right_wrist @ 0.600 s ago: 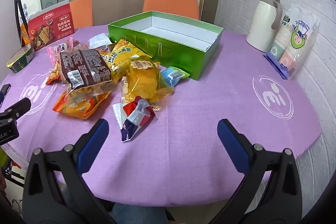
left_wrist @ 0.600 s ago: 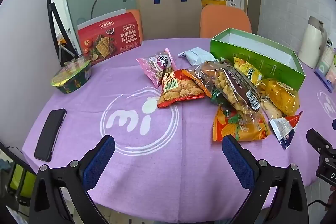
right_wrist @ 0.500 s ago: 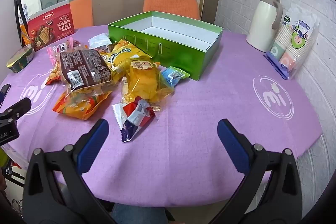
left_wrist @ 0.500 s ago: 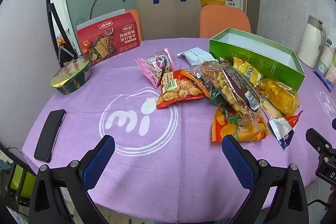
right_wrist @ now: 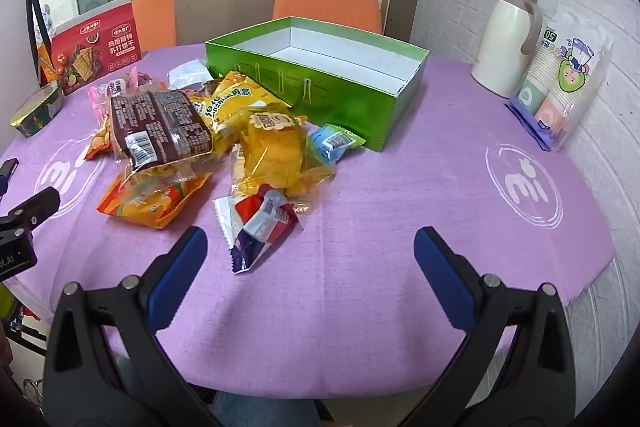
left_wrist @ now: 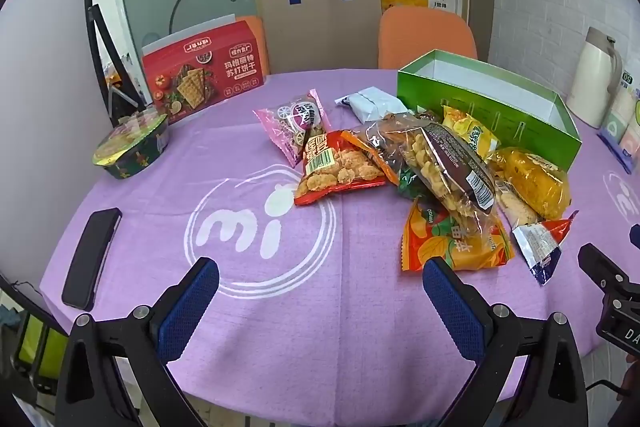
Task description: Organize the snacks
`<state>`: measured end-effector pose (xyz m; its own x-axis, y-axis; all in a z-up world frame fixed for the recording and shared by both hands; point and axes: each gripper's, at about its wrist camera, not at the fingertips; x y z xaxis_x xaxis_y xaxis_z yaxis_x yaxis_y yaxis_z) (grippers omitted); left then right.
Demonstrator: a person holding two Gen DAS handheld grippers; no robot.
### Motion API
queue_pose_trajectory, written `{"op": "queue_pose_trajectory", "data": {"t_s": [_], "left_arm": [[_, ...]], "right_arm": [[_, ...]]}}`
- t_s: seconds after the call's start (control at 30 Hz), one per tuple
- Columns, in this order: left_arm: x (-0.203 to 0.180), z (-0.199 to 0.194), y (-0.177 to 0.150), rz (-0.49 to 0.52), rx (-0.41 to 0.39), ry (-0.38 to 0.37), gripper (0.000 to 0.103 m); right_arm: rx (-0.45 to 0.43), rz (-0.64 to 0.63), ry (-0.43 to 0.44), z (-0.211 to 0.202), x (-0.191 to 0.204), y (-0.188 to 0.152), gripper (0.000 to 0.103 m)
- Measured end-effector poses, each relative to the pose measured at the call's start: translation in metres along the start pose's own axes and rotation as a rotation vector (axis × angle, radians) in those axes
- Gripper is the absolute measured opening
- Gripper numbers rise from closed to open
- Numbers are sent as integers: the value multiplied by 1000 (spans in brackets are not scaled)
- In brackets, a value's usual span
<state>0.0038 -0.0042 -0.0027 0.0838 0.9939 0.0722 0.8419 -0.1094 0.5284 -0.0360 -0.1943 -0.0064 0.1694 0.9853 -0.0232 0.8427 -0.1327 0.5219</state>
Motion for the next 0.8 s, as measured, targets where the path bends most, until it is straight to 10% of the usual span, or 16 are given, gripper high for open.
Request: {"op": "queue_pose_trajectory", "data": {"t_s": [0.8], "left_arm": [[-1,4,0,2,6,-3,103]], "right_arm": [[18,3,1,7,2,2,103]]}}
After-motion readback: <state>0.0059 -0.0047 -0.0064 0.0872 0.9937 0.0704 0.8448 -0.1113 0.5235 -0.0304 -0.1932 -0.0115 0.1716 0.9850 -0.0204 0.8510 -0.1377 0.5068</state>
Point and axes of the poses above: each gripper's, at about its wrist camera, not at the fingertips, and z roughly the way its jaws point, x to its left, y to its top, and after that the axes turned 13 degrees about x, right-handed
